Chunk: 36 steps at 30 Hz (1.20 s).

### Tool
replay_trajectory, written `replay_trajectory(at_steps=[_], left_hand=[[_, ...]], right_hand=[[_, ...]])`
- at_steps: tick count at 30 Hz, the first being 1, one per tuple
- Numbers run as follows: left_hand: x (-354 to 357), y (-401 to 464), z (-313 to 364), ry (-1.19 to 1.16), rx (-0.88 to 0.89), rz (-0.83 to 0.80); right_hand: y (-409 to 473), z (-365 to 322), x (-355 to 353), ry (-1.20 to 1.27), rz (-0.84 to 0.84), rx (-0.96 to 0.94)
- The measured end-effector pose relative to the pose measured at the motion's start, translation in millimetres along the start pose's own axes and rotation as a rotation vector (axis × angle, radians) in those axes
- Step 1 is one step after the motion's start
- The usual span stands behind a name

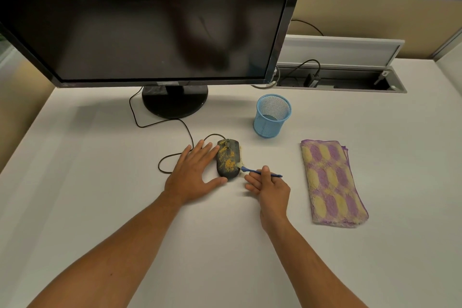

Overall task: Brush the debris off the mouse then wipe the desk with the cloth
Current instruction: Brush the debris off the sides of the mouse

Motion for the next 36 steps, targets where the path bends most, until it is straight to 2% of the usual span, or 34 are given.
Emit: replay_trajectory(at_steps=[8,13,16,25,36], left_hand=[[0,0,0,-0.003,0.003,-0.004],[0,0,1,-0.001,0.001,0.001],[-1,0,1,-0.008,-0.002,0.0],[-2,0,1,-0.031,-0.011,-0.002],[-1,-1,2,-0.039,-0.018,-0.013]], right_hand=[[-10,8,-7,-0.013,-0.012,0.014],[-5,-1,-9,-0.028,0.046,-0.003],[2,-13,-5,-0.062,0.068,-0.073],[24,-42,33,-0.293,-0.011,-0.35],[20,-37,36,-0.532,-0.118,-0.453]])
Point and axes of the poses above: each hand's wrist, its own y-axis towards the middle knuckle, its own x-axis out of the palm, z = x × y, the point moved 3 cm from there along y, towards the middle knuckle, and after that the axes turned 2 degrees about -x, right-handed, at the moved point
